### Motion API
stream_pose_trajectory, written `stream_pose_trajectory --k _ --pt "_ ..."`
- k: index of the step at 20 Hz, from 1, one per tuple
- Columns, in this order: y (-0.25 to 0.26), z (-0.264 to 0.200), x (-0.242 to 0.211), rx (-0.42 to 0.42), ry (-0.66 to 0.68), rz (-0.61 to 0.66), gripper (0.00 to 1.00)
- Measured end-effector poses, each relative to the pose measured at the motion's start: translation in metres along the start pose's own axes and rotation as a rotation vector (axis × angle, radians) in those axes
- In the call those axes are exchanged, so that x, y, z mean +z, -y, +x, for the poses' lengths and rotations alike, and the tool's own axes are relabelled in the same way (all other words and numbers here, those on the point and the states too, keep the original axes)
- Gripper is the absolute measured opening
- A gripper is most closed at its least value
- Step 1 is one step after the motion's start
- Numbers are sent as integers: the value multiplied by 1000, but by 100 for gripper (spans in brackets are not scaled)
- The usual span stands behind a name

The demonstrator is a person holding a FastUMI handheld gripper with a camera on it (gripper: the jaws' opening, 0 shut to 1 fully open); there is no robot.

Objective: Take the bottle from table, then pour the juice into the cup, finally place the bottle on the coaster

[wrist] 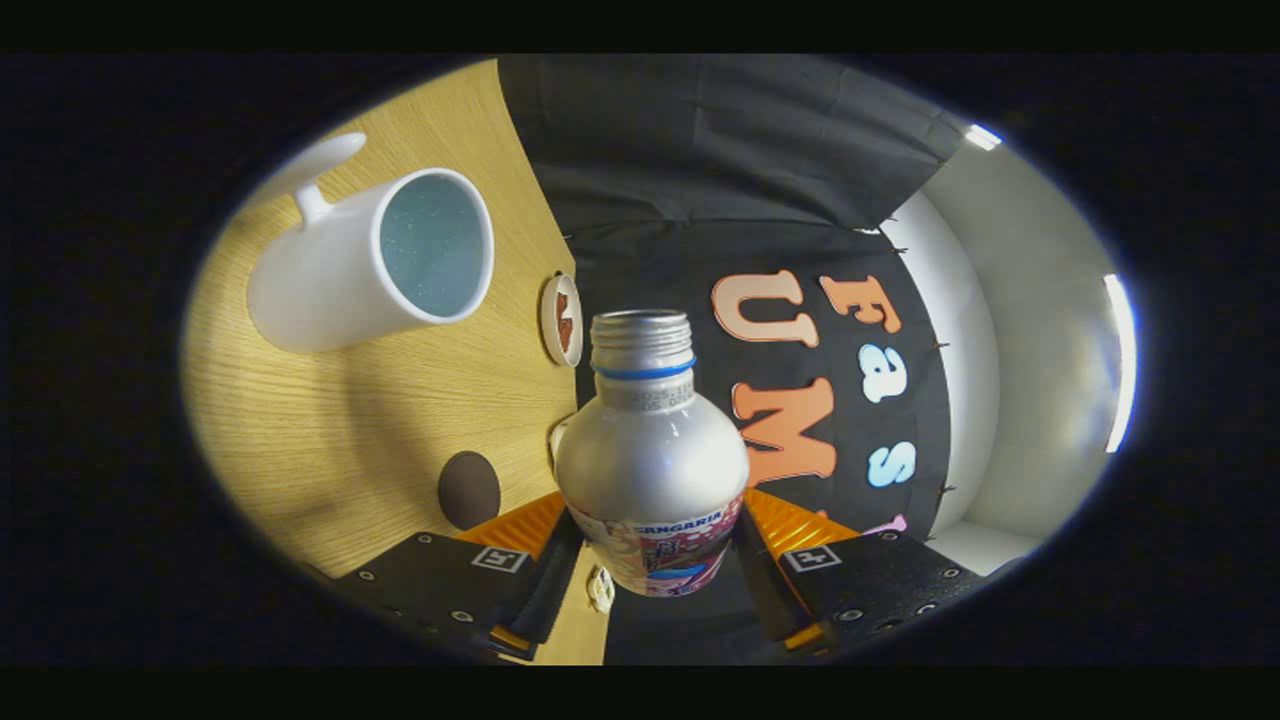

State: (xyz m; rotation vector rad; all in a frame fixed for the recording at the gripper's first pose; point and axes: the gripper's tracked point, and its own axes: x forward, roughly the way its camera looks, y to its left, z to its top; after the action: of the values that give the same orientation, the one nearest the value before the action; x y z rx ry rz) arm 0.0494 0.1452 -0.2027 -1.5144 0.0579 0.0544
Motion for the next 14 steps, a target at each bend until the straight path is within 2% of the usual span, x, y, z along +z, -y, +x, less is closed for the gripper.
stream_pose_trajectory --k 14 --pt "4 11 15 -16 58 -160 77"
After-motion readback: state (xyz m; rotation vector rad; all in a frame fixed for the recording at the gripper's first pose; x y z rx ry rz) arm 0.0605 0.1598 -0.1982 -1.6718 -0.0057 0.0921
